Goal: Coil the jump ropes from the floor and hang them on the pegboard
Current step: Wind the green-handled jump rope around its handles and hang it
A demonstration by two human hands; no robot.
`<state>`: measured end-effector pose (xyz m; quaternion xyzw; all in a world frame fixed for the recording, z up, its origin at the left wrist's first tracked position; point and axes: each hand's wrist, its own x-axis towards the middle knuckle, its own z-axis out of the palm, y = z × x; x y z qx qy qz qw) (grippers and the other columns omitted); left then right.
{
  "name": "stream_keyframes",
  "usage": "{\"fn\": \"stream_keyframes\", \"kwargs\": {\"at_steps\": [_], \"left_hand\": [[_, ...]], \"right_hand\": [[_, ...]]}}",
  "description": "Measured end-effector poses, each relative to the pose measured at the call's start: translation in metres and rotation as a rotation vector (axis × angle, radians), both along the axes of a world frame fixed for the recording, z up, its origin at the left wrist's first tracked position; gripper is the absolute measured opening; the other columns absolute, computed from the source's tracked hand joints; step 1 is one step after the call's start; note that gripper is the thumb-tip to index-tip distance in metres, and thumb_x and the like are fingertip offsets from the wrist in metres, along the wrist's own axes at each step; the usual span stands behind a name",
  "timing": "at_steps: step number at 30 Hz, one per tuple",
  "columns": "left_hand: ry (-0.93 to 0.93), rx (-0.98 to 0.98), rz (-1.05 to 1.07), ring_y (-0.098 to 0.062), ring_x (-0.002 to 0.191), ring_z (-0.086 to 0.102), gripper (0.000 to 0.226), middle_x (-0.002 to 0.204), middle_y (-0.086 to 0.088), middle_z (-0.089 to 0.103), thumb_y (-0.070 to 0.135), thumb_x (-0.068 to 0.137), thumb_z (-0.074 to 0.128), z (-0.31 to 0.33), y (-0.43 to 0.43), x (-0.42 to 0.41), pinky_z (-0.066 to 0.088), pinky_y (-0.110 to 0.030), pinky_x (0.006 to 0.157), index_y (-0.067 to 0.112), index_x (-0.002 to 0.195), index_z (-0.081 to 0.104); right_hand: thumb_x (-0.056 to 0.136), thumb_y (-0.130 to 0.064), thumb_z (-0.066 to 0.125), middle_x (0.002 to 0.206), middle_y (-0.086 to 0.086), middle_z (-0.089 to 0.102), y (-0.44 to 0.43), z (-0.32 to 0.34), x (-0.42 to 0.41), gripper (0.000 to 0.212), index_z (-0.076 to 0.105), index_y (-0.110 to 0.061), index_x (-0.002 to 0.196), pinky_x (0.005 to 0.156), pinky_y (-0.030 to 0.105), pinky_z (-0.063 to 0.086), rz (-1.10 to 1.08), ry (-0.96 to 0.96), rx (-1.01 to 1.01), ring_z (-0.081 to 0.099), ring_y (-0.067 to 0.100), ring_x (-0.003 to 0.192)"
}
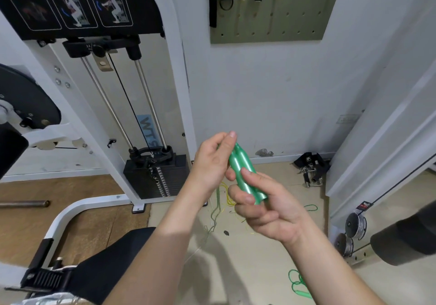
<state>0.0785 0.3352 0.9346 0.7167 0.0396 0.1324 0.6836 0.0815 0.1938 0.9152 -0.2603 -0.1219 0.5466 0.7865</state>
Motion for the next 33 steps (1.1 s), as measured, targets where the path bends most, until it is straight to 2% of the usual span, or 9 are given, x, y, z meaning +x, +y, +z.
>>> {"fn": "stream_keyframes", "kwargs": {"at_steps": [4,11,16,19,23,25,28,31,33], "left_hand": [[0.050,-0.116,-0.121,-0.009,0.028,0.041,0.037,0.043,0.002,0.049,0.033,0.093,0.052,0.009,0.001,-0.003,0.028,-0.014,0.030,0.012,0.064,0.043],[0.110,-0.360,-0.263,-0.009,0.041,0.040,0.051,0.050,0.004,0.043,0.068,0.066,0.070,0.006,0.006,0.000,0.030,-0.021,0.039,0.023,0.057,0.046],[0.182,-0.490,-0.040,-0.009,0.049,0.046,0.036,0.053,0.003,0.046,0.046,0.094,0.048,0.006,-0.013,-0.006,0.041,-0.018,0.045,0.017,0.074,0.054],[0.220,-0.139,-0.056,-0.009,0.056,0.051,0.029,0.059,0.003,0.057,0.019,0.101,0.044,-0.003,-0.016,-0.010,0.044,-0.020,0.056,0.008,0.077,0.056],[0.119,1.056,-0.037,-0.025,0.078,0.055,0.015,0.077,0.002,0.049,0.019,0.095,0.039,-0.004,-0.008,-0.014,0.037,-0.034,0.065,0.018,0.092,0.053],[0.070,1.371,-0.095,-0.028,0.091,0.052,0.035,0.085,0.001,0.037,0.014,0.088,0.025,0.009,-0.010,-0.019,0.036,-0.035,0.071,0.020,0.111,0.051],[0.001,1.522,-0.130,-0.025,0.087,0.043,0.036,0.085,-0.001,0.030,0.001,0.083,0.034,0.019,-0.014,-0.023,0.033,-0.035,0.070,0.011,0.113,0.052],[-0.199,1.490,-0.179,-0.023,0.065,0.039,0.026,0.067,-0.001,0.038,-0.011,0.059,0.060,0.018,-0.014,-0.022,0.038,-0.030,0.053,0.008,0.077,0.059],[-0.249,1.449,-0.246,-0.024,0.062,0.043,0.031,0.063,-0.003,0.050,-0.014,0.050,0.063,0.020,-0.014,-0.021,0.045,-0.033,0.048,0.009,0.070,0.057]], "right_hand": [[0.098,-0.034,0.053,0.064,0.001,0.053,0.002,-0.007,-0.007,0.019,0.060,-0.017,0.103,0.034,0.011,0.039,0.150,0.062,0.158,0.045,0.005,0.041],[0.098,-0.035,0.055,0.058,-0.004,0.033,0.013,-0.007,-0.015,0.018,0.057,-0.017,0.096,0.035,0.010,0.022,0.164,0.100,0.232,0.025,0.005,0.041],[0.087,-0.025,0.066,0.049,-0.005,0.037,0.018,0.014,-0.020,0.017,0.052,-0.016,0.083,0.032,0.008,0.018,-0.137,0.035,0.056,0.022,0.001,0.034],[0.088,-0.014,0.057,0.048,-0.002,0.034,0.014,0.018,-0.009,0.021,0.043,-0.017,0.074,0.035,0.006,0.014,-0.425,-0.100,-0.216,0.022,0.002,0.032],[0.093,-0.003,0.053,0.050,0.001,0.034,0.010,0.006,0.003,0.024,0.043,-0.016,0.076,0.039,0.014,0.015,-0.568,-0.473,-0.628,0.022,0.009,0.037],[0.089,-0.004,0.052,0.052,0.001,0.037,0.008,-0.001,0.008,0.023,0.043,-0.018,0.074,0.041,0.018,0.019,-0.617,-0.647,-0.822,0.026,0.012,0.039],[0.082,-0.006,0.057,0.055,-0.004,0.041,0.004,-0.003,0.018,0.023,0.044,-0.019,0.069,0.044,0.025,0.027,-0.668,-0.993,-1.036,0.033,0.013,0.047],[0.080,-0.007,0.054,0.063,-0.004,0.054,0.003,0.001,0.021,0.017,0.047,-0.020,0.071,0.050,0.028,0.036,-0.609,-1.247,-1.155,0.048,0.017,0.058],[0.081,-0.010,0.051,0.068,-0.006,0.057,0.003,0.008,0.020,0.017,0.046,-0.023,0.071,0.055,0.031,0.040,-0.521,-1.358,-1.209,0.053,0.021,0.068]]}}
